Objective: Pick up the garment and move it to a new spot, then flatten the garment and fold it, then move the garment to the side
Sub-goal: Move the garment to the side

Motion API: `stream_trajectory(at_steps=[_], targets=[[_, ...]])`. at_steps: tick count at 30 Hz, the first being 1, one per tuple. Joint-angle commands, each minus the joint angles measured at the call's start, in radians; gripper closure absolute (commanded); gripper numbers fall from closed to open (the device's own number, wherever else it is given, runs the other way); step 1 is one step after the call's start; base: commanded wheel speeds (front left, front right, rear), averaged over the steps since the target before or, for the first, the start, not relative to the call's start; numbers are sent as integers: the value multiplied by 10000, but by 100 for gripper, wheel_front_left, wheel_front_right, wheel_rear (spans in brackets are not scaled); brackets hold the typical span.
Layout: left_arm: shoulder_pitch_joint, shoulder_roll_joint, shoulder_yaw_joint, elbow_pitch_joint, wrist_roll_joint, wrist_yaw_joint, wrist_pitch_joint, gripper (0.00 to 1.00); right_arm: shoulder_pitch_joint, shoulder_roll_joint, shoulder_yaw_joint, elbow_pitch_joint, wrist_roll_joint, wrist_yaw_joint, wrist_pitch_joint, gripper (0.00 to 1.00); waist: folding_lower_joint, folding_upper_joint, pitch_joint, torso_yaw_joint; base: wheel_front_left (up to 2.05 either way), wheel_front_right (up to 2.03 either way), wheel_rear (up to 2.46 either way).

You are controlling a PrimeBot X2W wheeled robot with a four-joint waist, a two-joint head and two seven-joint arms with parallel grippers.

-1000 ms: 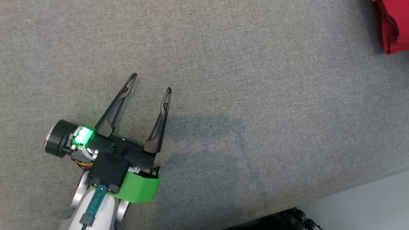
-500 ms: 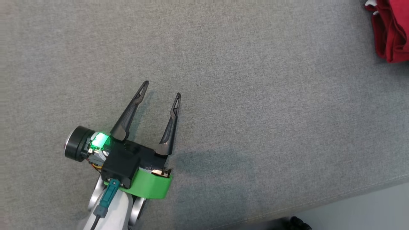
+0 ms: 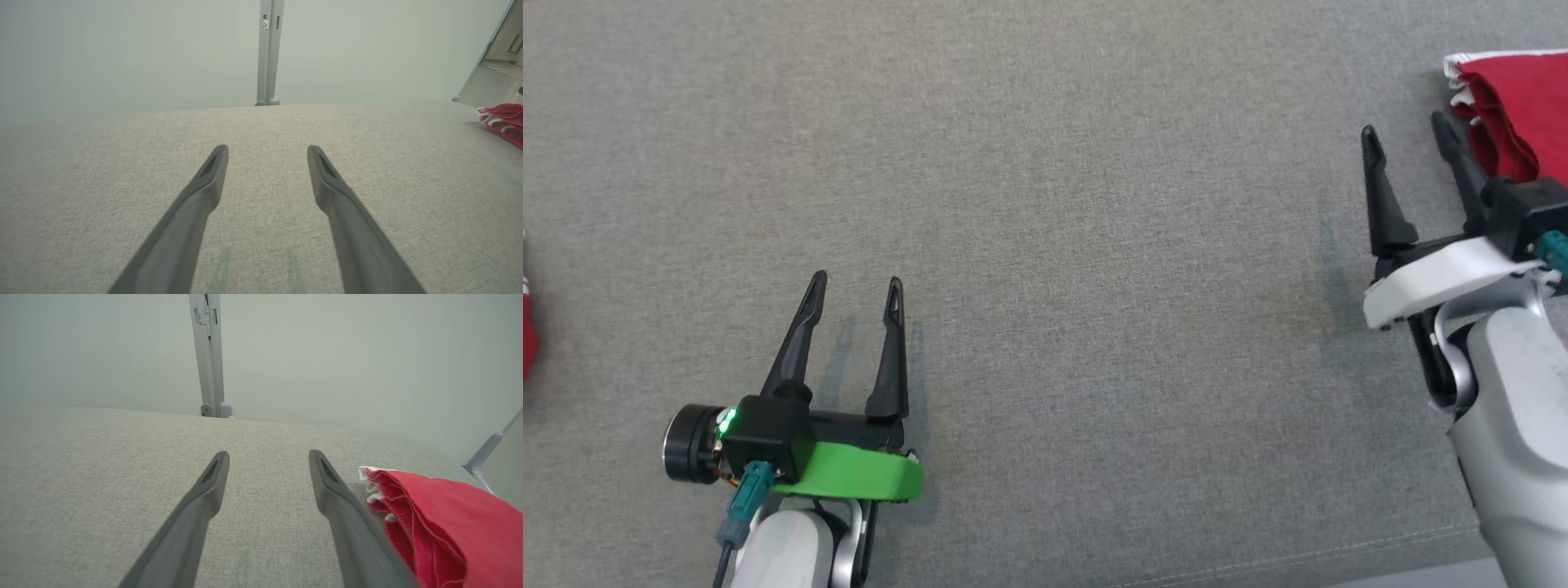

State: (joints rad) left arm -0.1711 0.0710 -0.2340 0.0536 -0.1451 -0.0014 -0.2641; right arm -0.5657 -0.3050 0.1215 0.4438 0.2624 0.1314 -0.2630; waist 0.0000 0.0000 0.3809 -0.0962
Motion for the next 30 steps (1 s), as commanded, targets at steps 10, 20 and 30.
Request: stream_trajectory(at_steps=[10, 20, 30], targets=[[636, -182, 792, 626, -503, 22, 5, 0, 2380, 1516, -418, -1745, -1194, -13, -28, 0, 0, 0, -1999, 1024, 0, 0, 0], [1616, -201, 994, 589, -642, -331, 5, 0, 4490, 2196, -682, -3358, -1717, -13, -28, 0, 0, 0, -3199, 1136, 0, 0, 0], [2456, -203, 1078, 501, -352, -239, 5, 0, 6015, 2455, -1016, -3613, -1569, -13, -28, 0, 0, 0, -3953, 1250, 0, 0, 0]])
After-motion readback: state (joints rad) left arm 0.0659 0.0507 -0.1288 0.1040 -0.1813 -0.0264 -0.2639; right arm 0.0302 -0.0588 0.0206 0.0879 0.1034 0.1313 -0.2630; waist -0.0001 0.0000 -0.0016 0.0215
